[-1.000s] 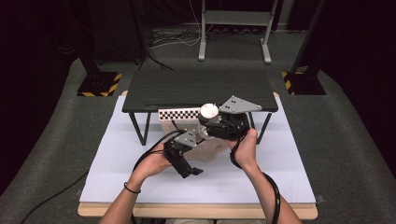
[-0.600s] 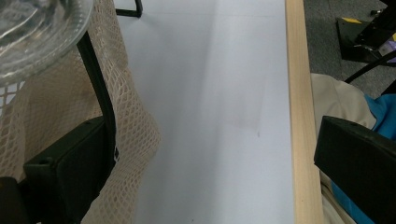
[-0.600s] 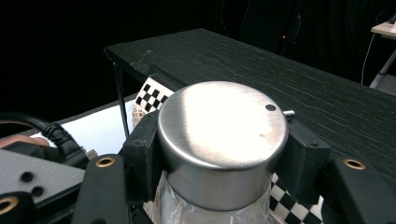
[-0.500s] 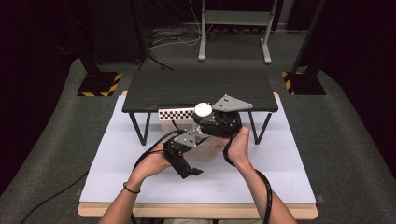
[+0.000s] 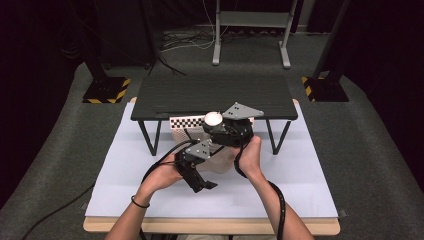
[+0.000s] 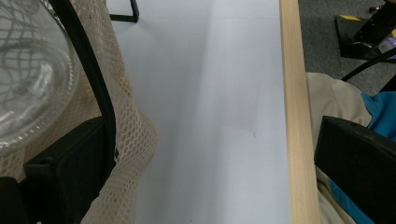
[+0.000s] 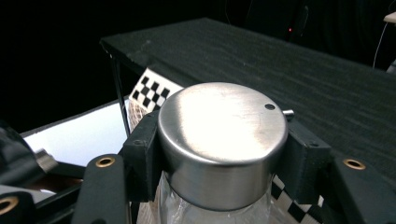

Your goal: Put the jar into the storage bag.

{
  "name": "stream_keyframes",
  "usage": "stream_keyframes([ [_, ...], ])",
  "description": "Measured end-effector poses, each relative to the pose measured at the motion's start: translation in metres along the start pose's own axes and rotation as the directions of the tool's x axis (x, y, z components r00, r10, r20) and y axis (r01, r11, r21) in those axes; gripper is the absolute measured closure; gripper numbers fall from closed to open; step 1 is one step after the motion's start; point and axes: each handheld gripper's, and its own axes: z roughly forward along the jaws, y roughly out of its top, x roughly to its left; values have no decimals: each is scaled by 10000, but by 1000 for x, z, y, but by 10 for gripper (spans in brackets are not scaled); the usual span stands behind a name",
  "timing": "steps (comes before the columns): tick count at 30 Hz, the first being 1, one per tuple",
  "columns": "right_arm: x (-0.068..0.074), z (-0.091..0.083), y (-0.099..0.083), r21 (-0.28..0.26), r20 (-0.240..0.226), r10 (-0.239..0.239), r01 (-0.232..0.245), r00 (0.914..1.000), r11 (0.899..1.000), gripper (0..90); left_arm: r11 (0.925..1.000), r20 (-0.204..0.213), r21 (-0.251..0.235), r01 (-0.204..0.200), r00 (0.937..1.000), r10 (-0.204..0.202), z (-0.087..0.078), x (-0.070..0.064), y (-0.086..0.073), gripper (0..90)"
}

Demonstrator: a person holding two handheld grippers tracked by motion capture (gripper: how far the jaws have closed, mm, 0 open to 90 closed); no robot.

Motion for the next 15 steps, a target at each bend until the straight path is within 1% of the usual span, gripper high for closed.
stream_keyframes([
  [1, 0, 0, 0, 0, 0, 0, 0, 10000, 10000, 394, 10000, 0, 0, 0, 10000, 0, 0, 0, 0, 0],
  [4, -1, 5, -9, 172, -10, 149, -149, 9999, 9997, 393, 10000, 42, -25, 29, 10000, -29, -1, 0, 0, 0],
  [9, -3, 8, -17, 310, -22, 283, -282, 9996, 9991, 394, 10000, 99, -82, 33, 9999, -32, -1, 1, 0, 0],
  [15, -5, 13, -31, 653, -39, 390, -387, 9992, 9971, 393, 9999, 122, -95, 64, 9999, -63, -1, 1, -1, 0],
])
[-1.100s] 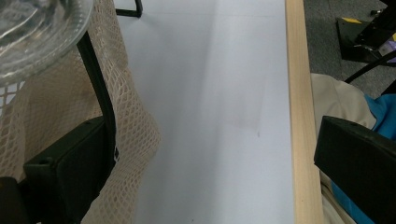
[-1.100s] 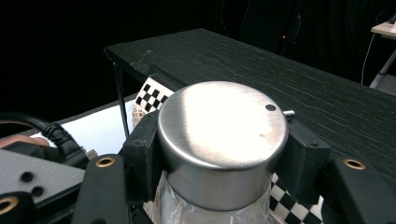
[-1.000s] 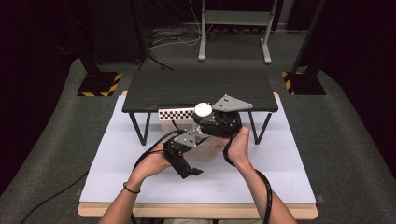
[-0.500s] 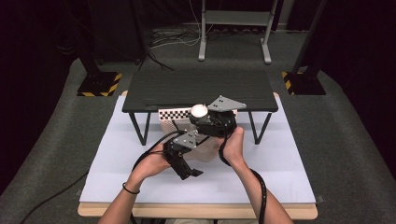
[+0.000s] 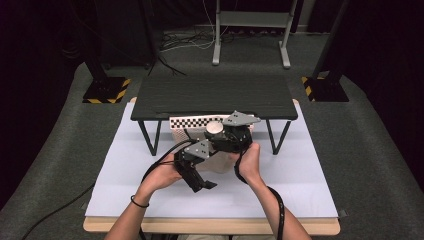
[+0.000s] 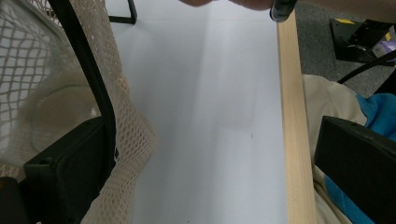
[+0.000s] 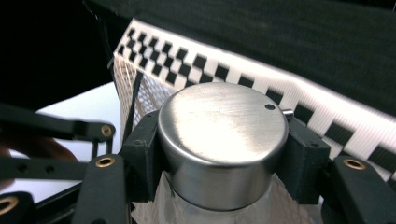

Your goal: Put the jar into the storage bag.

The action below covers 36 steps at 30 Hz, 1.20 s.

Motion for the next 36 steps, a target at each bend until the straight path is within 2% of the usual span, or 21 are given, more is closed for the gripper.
stream_keyframes([
  [10, -1, 10, -19, 819, 64, -93, 88, 9999, 9966, 392, 10000, -52, 18, 31, 10000, -31, 1, 0, 0, 0],
  [19, 0, 15, -22, 1226, 43, -237, 230, 9997, 9922, 391, 10000, -89, -15, 39, 10000, -40, 2, 0, 0, 0],
  [36, -1, 17, -23, 1498, -94, -267, 279, 9996, 9883, 386, 10000, -255, 4, -10, 9997, 11, 1, -2, 2, 0],
])
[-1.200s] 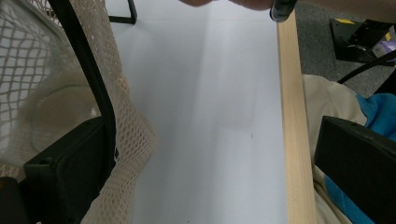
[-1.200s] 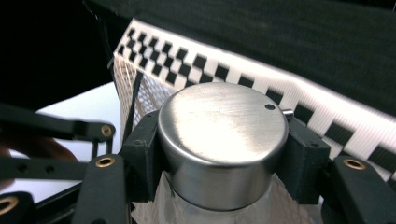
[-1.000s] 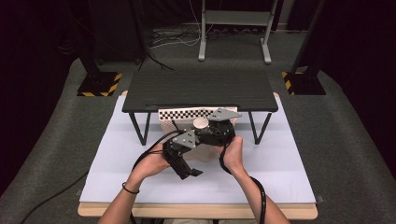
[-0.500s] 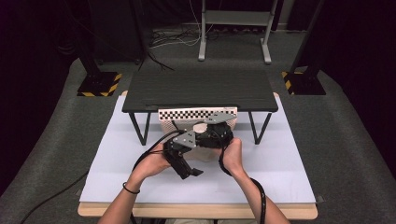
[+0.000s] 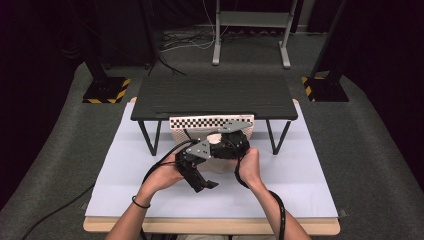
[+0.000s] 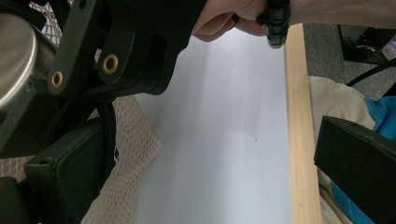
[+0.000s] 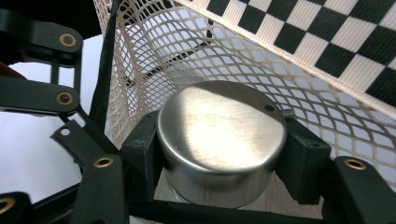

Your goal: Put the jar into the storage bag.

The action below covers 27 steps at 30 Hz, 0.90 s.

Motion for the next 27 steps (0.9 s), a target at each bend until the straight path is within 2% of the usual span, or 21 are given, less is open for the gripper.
stream_keyframes([
  [3, 0, 0, 1, 66, -68, 16, -15, 10000, 10000, 377, 9999, 93, -81, 101, 9999, -100, 0, 1, -1, 0],
  [5, -3, 0, 1, 58, -274, 55, -53, 9996, 10000, 356, 9995, 183, -265, 175, 9997, -170, -2, 2, -1, 0],
  [6, -5, -2, 2, -47, -310, 125, -126, 9994, 9999, 297, 9993, 172, -318, 200, 9997, -194, -2, 2, -1, 0],
  [7, -8, -8, 4, -380, -348, 188, -201, 9992, 9991, 184, 9993, 169, -322, 214, 9996, -208, -4, 2, -1, 0],
  [8, -8, -8, 4, -380, -348, 188, -201, 9992, 9991, 184, 9993, 169, -319, 186, 9997, -180, -5, 2, -1, 0],
  [9, -11, -17, 9, -429, -764, 282, -315, 9967, 9986, 147, 9995, -58, -309, 70, 10000, -72, -9, 0, 0, 0],
  [12, -11, -23, 11, -317, -997, 167, -200, 9949, 9993, 116, 9995, -200, -319, -4, 9998, -2, -14, -1, 1, 0],
  [14, -10, -30, 12, -174, -1103, -28, 9, 9939, 9998, 93, 9995, -505, -328, -7, 9987, -10, -19, -2, 2, 0],
  [20, -9, -57, 4, -366, -1023, -387, 351, 9940, 9987, 48, 9986, -1110, -490, 177, 9936, -230, -35, -6, 2, 0],
  [21, -10, -67, -2, -417, -953, -471, 433, 9943, 9982, 40, 9986, -1272, -487, 181, 9916, -242, -40, -8, 0, 0],
  [22, -10, -67, -2, -417, -953, -471, 433, 9943, 9982, 40, 9986, -1272, -487, 181, 9916, -242, -40, -8, 0, 0],
  [25, -15, -85, -16, -391, -736, -632, 604, 9953, 9974, 29, 9999, -1559, -104, -24, 9878, 8, -47, -13, -7, 0],
  [27, -22, -96, -31, -376, -560, -609, 588, 9966, 9976, 26, 9999, -1807, 103, 8, 9835, 10, -56, -15, -19, 0],
])
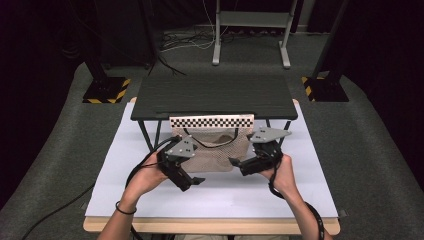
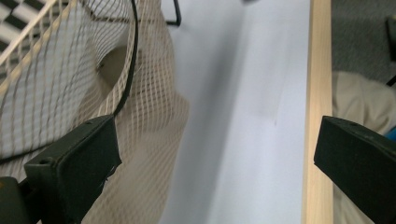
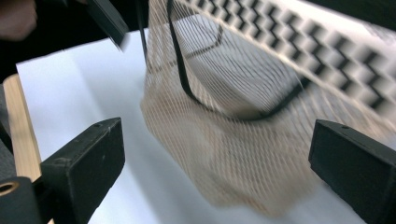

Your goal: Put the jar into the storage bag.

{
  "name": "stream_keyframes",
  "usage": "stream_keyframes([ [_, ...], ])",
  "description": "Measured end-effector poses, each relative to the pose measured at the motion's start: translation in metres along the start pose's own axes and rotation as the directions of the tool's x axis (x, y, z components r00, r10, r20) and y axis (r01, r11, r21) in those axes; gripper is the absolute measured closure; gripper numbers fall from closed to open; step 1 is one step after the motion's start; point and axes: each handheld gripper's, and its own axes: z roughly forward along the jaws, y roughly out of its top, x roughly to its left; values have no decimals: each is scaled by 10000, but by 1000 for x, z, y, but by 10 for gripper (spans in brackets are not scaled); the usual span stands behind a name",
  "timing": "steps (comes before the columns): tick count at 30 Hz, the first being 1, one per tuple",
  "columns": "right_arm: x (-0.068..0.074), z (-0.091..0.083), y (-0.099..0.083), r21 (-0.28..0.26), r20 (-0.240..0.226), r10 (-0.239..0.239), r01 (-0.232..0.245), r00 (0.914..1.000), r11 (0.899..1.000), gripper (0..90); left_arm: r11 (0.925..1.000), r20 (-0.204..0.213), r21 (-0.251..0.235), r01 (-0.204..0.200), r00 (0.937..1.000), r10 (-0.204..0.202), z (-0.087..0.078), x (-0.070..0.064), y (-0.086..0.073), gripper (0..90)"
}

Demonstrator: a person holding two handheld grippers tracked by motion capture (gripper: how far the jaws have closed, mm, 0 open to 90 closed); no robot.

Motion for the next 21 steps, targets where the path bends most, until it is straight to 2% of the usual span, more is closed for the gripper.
stream_keyframes([
  [2, -7, -8, -16, 115, 175, 103, -105, 9998, 9999, 25, 9998, -272, 88, 183, 9995, -181, -6, 0, -14, 0],
  [3, -10, -11, -25, 180, 249, 220, -225, 9994, 9996, 25, 9991, -345, 127, 403, 9986, -399, -7, 0, -25, 0],
  [6, -22, -18, -57, 416, 499, 636, -657, 9967, 9970, 24, 9956, -379, 206, 918, 9951, -910, -2, 1, -51, 0],
  [8, -27, -19, -76, 641, 660, 901, -943, 9937, 9935, 24, 9909, -330, 435, 1272, 9915, -1259, 9, 1, -72, 0],
  [11, -35, -18, -113, 1015, 1019, 1299, -1402, 9863, 9849, 26, 9865, -272, 862, 1394, 9901, -1375, 32, -2, -103, 0],
  [14, -41, -14, -141, 1531, 1256, 1558, -1743, 9798, 9727, 26, 9776, -216, 1358, 1609, 9870, -1594, 51, -2, -124, 1],
  [16, -44, -13, -154, 1808, 1423, 1557, -1804, 9775, 9669, 28, 9734, -102, 1526, 1709, 9852, -1713, 58, -1, -133, 0],
  [18, -49, -13, -168, 2004, 1433, 1693, -1961, 9751, 9599, 28, 9693, -73, 1419, 2010, 9794, -2020, 63, 1, -140, 0],
  [20, -52, -12, -177, 2309, 1522, 1507, -1834, 9768, 9555, 30, 9646, -252, 1382, 2245, 9745, -2232, 67, 4, -149, 0],
  [21, -54, -12, -181, 2529, 1589, 1372, -1747, 9777, 9516, 25, 9646, -184, 959, 2458, 9693, -2452, 65, 5, -153, 0],
])
